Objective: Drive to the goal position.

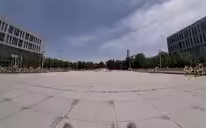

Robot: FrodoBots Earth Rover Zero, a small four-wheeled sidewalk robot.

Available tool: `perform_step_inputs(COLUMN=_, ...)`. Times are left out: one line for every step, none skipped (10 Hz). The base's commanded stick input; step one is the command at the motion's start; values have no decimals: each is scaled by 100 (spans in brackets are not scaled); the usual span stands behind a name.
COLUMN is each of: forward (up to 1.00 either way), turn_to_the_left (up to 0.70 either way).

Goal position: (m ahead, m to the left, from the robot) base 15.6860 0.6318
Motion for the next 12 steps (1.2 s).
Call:
perform_step_inputs(forward=45, turn_to_the_left=0)
perform_step_inputs(forward=45, turn_to_the_left=0)
perform_step_inputs(forward=45, turn_to_the_left=0)
perform_step_inputs(forward=45, turn_to_the_left=0)
perform_step_inputs(forward=45, turn_to_the_left=0)
perform_step_inputs(forward=45, turn_to_the_left=0)
perform_step_inputs(forward=45, turn_to_the_left=0)
perform_step_inputs(forward=45, turn_to_the_left=0)
perform_step_inputs(forward=45, turn_to_the_left=0)
perform_step_inputs(forward=45, turn_to_the_left=0)
perform_step_inputs(forward=45, turn_to_the_left=0)
perform_step_inputs(forward=45, turn_to_the_left=0)
